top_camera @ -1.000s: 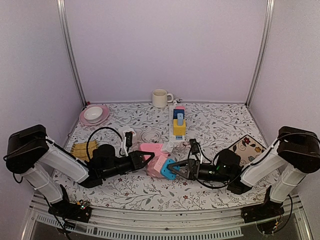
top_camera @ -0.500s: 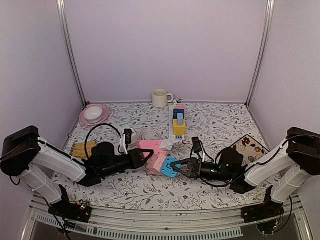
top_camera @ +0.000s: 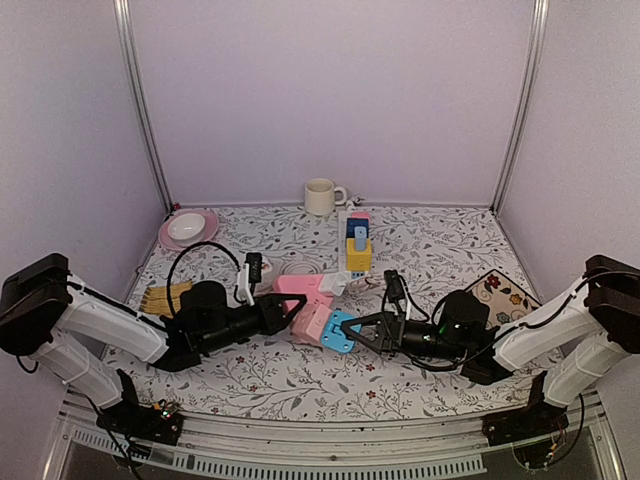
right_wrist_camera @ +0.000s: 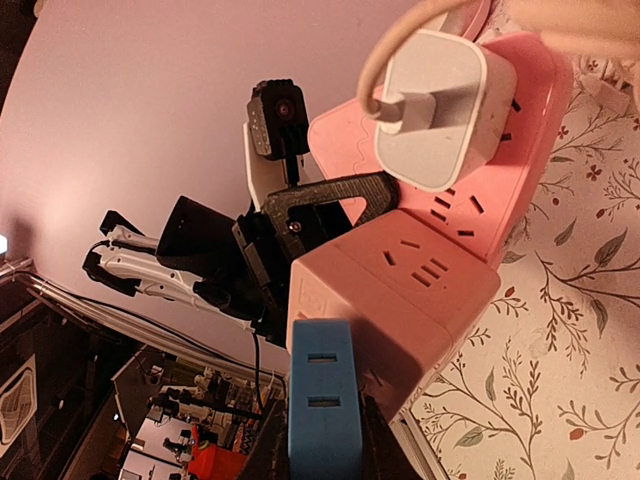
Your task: Pull the plug off the socket
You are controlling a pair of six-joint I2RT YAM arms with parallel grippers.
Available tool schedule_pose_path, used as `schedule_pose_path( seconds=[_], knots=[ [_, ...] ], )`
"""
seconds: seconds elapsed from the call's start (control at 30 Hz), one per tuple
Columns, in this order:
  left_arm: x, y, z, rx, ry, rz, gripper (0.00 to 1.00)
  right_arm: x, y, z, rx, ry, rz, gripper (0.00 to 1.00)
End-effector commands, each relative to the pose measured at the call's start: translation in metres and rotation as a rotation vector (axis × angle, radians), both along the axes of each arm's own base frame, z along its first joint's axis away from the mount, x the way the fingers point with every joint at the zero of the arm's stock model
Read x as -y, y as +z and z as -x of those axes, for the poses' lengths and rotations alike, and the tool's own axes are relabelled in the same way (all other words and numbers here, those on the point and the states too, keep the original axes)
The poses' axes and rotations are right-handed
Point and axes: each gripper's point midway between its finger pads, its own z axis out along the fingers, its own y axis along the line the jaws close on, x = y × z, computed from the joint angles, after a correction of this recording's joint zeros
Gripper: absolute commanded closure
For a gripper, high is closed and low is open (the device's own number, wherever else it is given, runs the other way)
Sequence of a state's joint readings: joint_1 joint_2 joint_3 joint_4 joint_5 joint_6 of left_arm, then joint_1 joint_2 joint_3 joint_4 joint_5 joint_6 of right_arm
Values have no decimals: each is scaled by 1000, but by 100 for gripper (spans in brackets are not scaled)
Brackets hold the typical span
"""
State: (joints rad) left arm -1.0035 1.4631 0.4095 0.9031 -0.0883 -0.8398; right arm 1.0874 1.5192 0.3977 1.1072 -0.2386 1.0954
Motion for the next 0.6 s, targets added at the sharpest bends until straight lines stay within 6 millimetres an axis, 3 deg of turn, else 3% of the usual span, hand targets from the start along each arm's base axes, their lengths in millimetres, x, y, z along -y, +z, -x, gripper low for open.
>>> schedule_pose_path(
  seconds=[0.0,0.23,0.57],
  knots=[
    [9,46,3,100,-26,96,100,-5,35,8,62,43,-77,93],
    [5,45,4,112,-21,94,100,-3,58,14,87,66,-137,97],
    [4,44,3,128,-14,83,100,1,74,20,116,91,-177,97]
  ],
)
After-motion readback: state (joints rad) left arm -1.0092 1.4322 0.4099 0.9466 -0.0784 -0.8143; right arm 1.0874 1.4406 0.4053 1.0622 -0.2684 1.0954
